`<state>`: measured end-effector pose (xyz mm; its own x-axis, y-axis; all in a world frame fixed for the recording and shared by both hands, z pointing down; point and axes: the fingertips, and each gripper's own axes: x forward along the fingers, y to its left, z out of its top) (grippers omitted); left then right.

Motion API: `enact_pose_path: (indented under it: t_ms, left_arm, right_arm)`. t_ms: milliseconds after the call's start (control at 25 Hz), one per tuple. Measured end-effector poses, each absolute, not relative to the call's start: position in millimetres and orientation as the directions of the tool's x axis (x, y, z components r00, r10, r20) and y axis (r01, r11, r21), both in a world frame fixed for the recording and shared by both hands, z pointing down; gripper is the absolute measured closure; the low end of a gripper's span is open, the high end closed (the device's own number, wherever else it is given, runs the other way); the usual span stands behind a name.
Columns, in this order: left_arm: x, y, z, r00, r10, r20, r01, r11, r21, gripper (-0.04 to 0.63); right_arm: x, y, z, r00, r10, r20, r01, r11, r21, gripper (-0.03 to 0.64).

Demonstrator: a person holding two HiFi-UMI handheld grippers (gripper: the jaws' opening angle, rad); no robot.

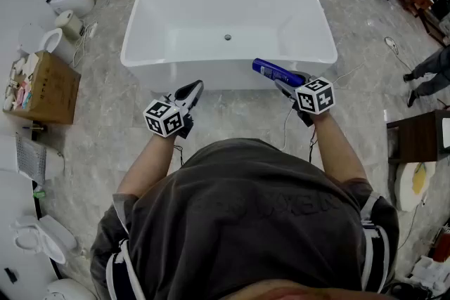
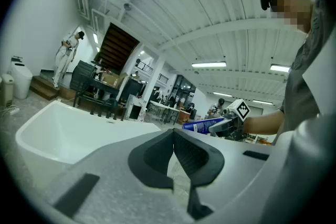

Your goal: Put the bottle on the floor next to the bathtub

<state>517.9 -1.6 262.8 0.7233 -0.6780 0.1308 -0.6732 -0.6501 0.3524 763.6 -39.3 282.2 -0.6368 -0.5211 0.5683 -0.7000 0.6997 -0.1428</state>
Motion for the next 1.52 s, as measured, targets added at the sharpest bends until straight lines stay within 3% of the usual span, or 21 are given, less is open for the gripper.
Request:
enact_pose_path:
  t_ms: [1080,1320,1520]
  left_arm:
    - [571.1,10.9,259.9,0.69,-0.696,0.199,-0.714,-0.607,0.348,0.591]
    - [529.0,14.6,261.0,0.659,-0.708,0.253,-0.746,-0.573,0.34,0.591]
    - [445.6,3.1,266.7,0.644,-0.738,0.203,-0.75,-0.555,0.361,0.591]
  right_arm:
    - [811.5,-37.5,299.8,-0.68,-0.496,0.541,-0.658,0.738,-0.15,0.48]
    - [778.1,-45.2,325.8,-0.699,-0.468,0.54,-0.632,0.757,-0.163,0.48]
    - [706.0,-41.9,337.2,-0.692,-0.45,0.565,-0.617,0.775,-0.138,0.48]
